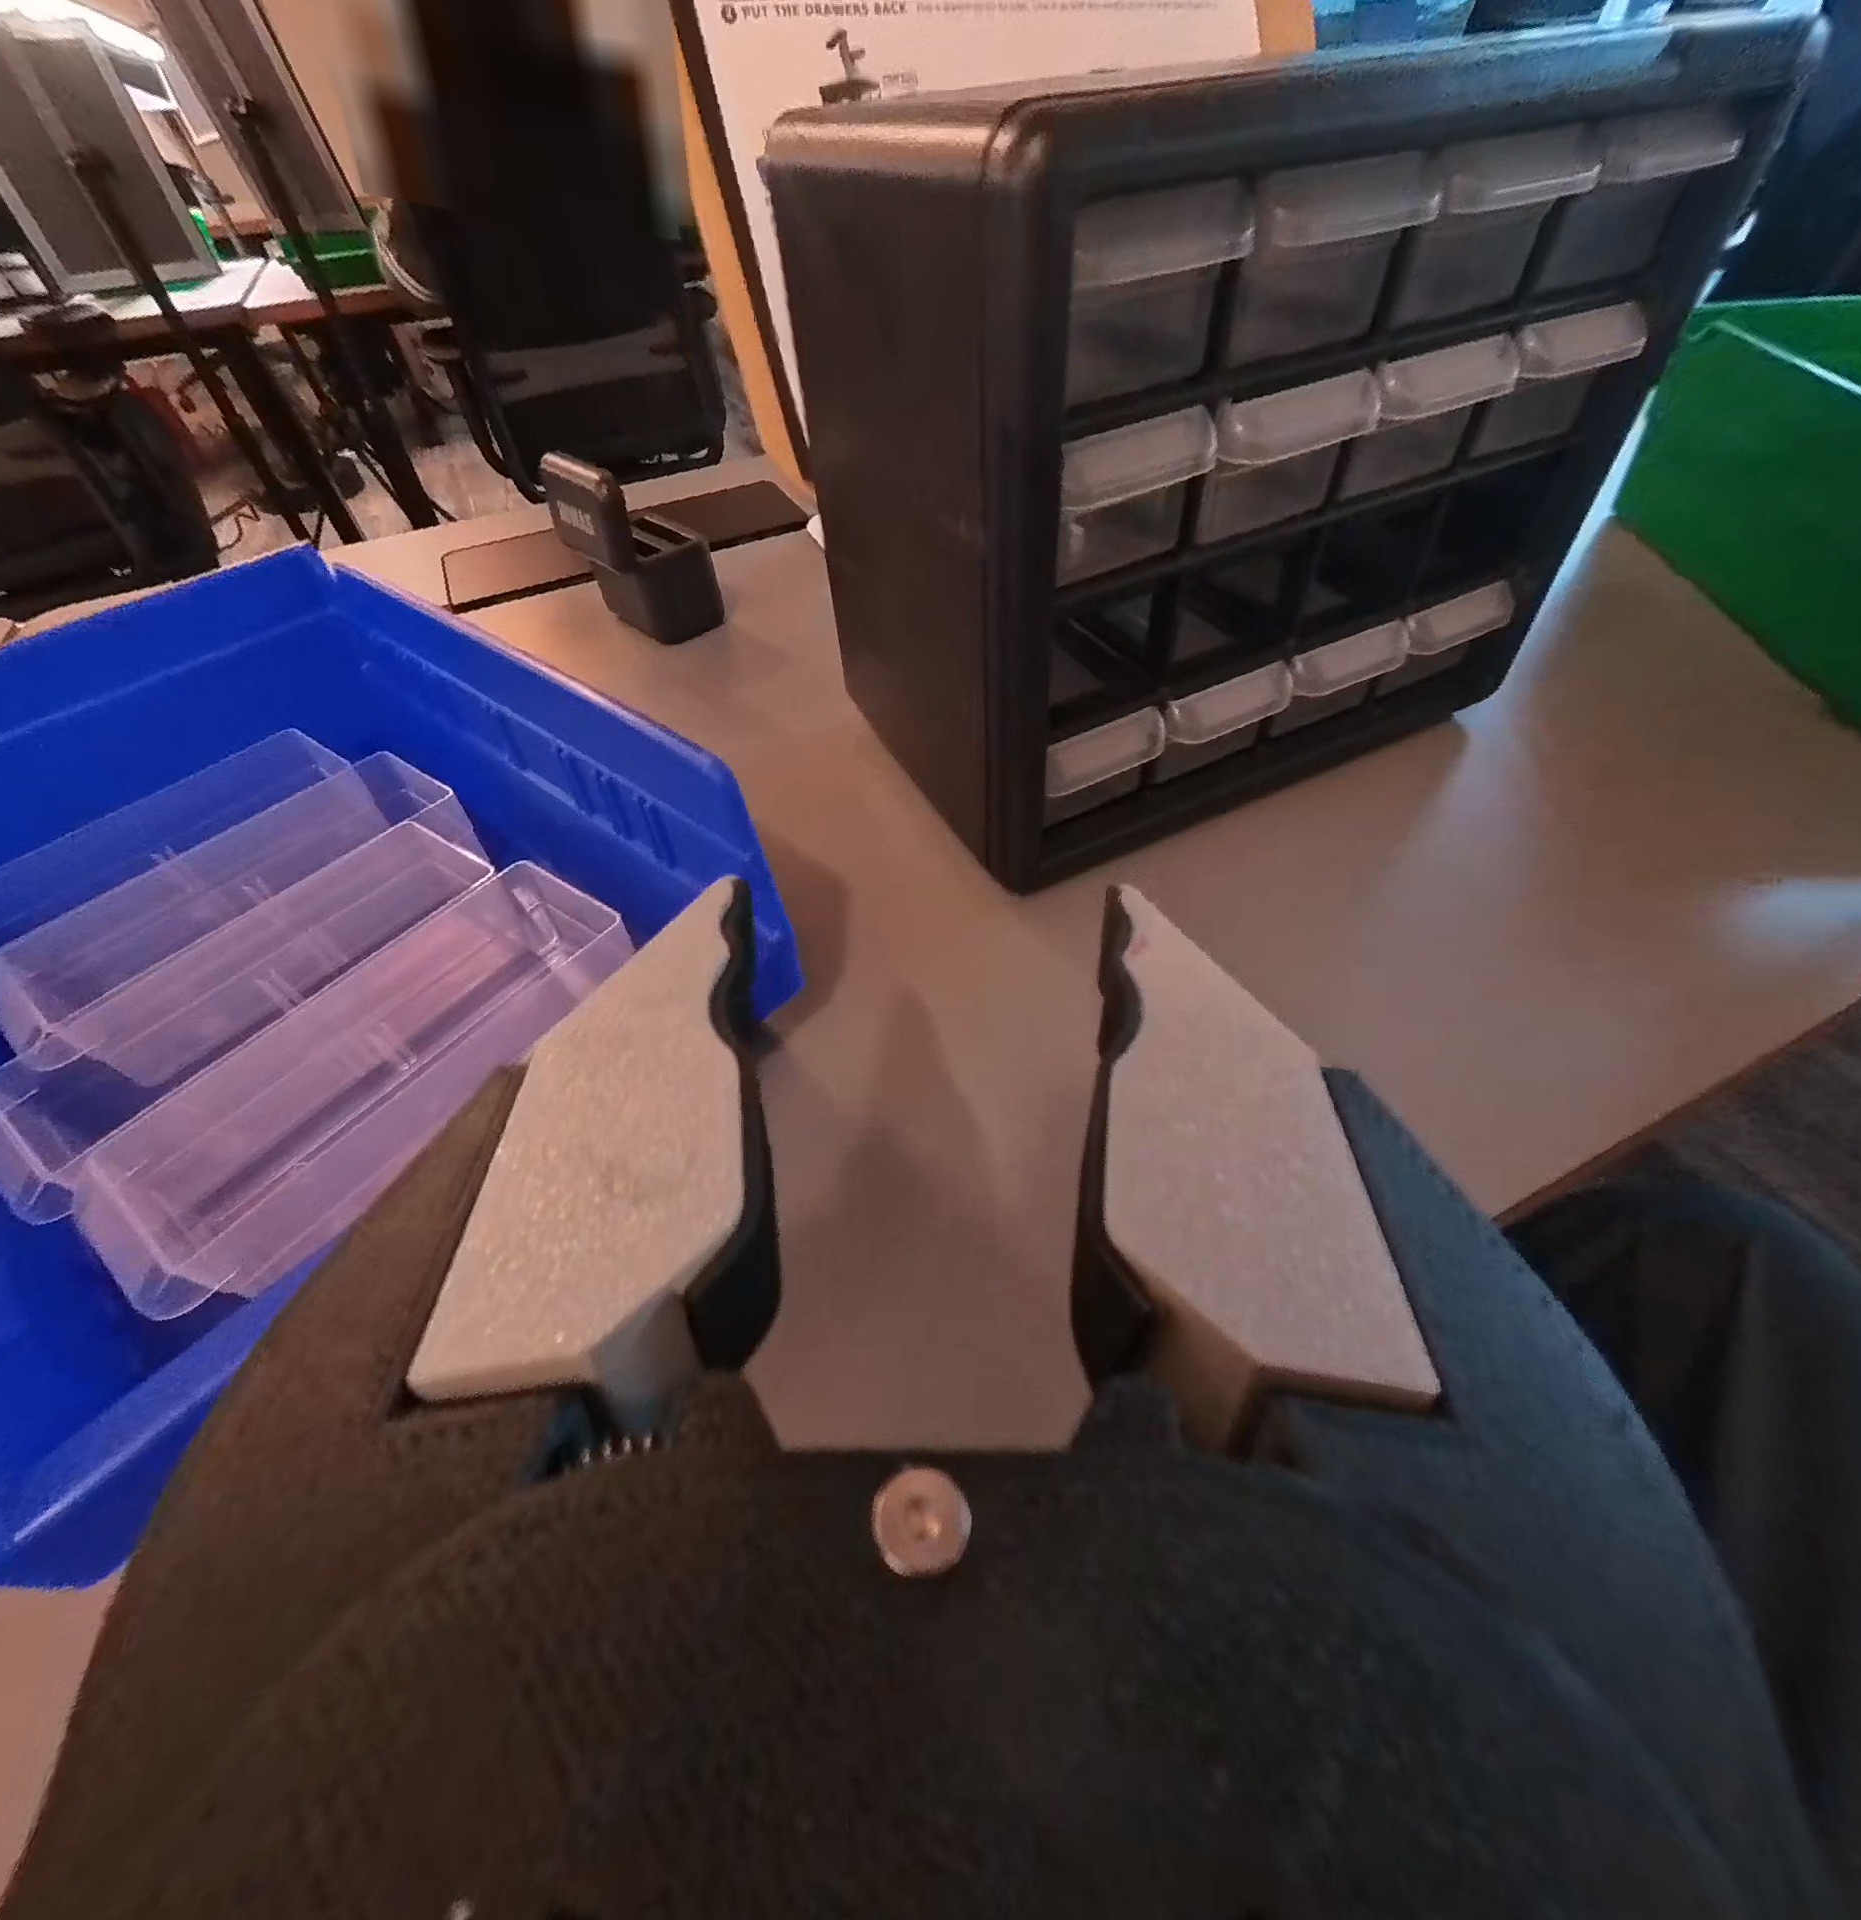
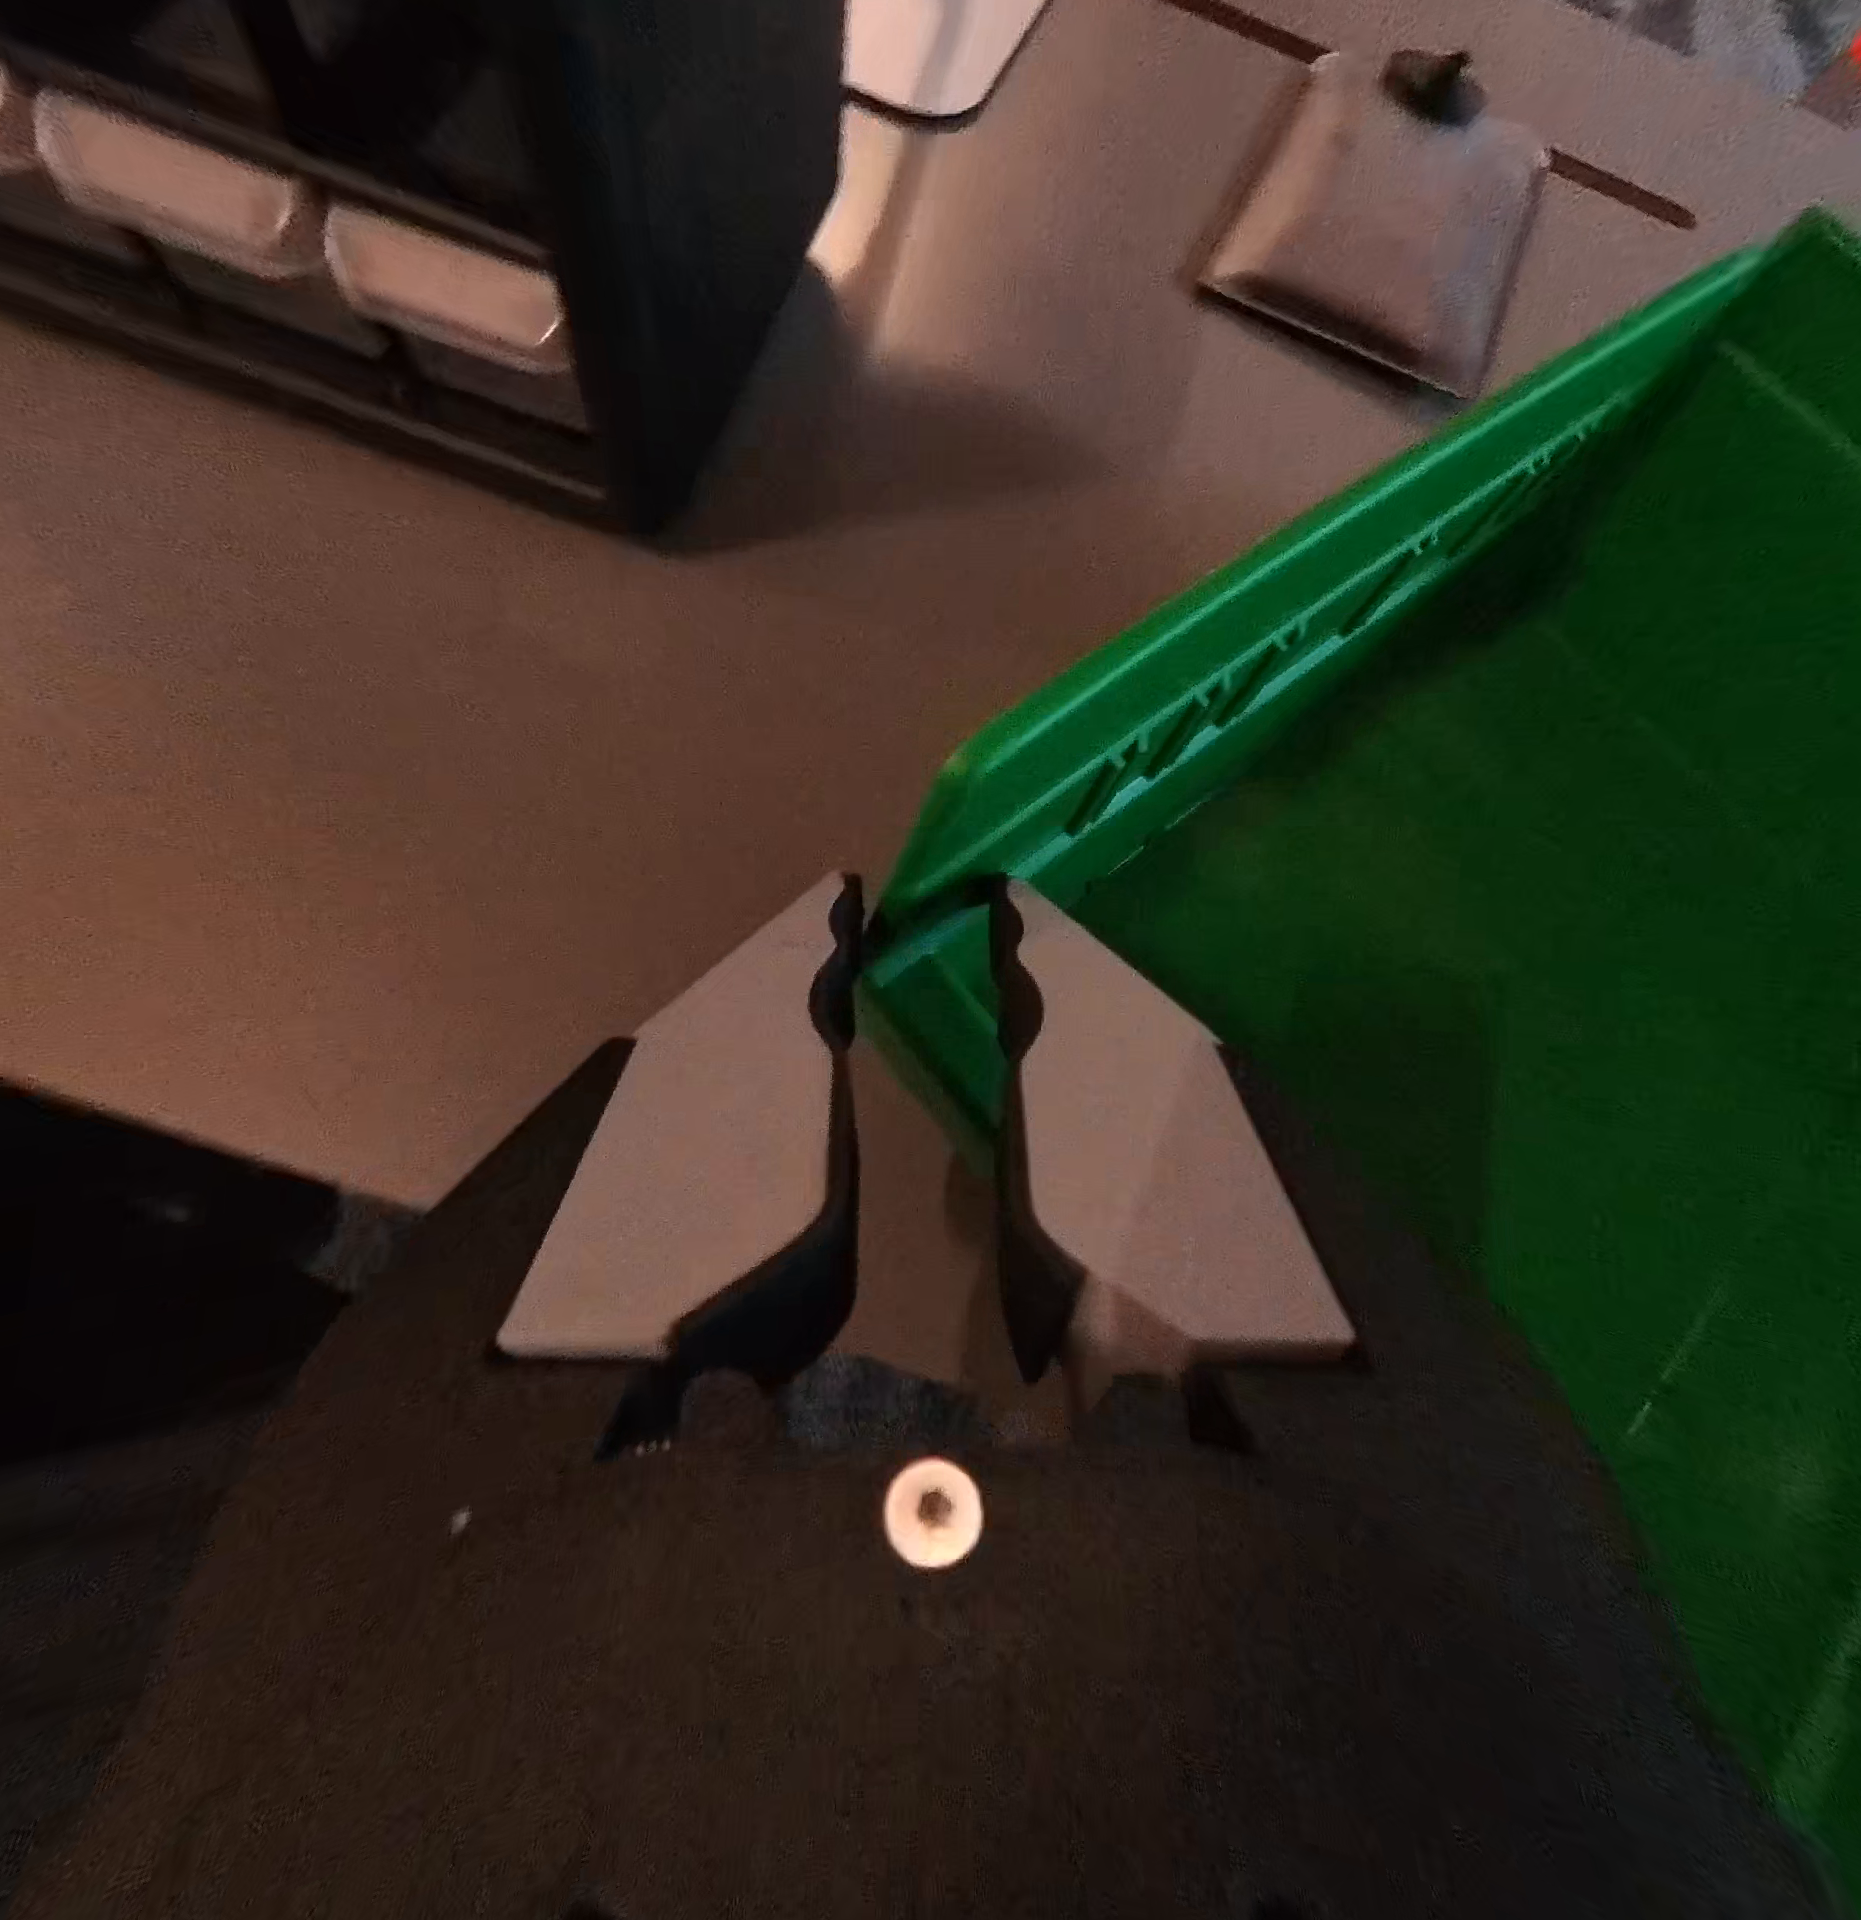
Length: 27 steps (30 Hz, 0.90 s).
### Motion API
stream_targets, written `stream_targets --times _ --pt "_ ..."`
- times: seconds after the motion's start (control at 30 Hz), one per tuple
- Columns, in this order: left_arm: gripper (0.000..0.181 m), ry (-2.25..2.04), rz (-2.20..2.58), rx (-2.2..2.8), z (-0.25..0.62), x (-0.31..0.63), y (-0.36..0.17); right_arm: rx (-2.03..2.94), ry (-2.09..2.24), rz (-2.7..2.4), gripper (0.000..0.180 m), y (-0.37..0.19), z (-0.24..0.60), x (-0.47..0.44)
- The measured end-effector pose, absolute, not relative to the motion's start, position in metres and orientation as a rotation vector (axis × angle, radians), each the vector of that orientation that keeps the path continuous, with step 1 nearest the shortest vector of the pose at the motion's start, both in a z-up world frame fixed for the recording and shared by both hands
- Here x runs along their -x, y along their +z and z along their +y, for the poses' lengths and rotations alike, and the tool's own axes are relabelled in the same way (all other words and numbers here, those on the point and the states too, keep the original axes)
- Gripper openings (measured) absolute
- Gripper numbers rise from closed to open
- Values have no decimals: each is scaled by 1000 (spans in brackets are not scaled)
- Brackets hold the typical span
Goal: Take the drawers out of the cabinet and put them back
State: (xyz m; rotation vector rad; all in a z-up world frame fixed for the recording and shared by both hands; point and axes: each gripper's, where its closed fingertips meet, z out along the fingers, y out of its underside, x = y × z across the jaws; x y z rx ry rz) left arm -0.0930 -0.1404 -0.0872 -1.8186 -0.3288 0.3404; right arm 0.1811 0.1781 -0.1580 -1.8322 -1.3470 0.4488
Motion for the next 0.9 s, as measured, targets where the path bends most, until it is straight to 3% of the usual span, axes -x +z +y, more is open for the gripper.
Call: stream_targets --times 0.03,0.23,0.3,0.67,0.7,0.77,0.9 --pt "65 344 -331 1823 -142 95 -88 1828 479 -1391 22 -158 174 -186" --pt "62 416 -358 1850 -158 120 -95 1890 579 -1427 21 -158 175 -224" --pt "60 400 -357 1863 -157 124 -101 1994 552 -1313 34 -158 190 -239" --pt "65 644 -398 1982 -97 168 -128 1980 805 -1145 47 -123 185 -236" --pt "61 667 -403 2017 -93 176 -132 1973 818 -1149 47 -122 184 -235" --pt "25 709 -410 2056 -90 190 -138 1977 820 -1147 48 -123 185 -231" --pt "25 675 -375 2059 -92 190 -139 2018 724 -1162 47 -137 192 -235"
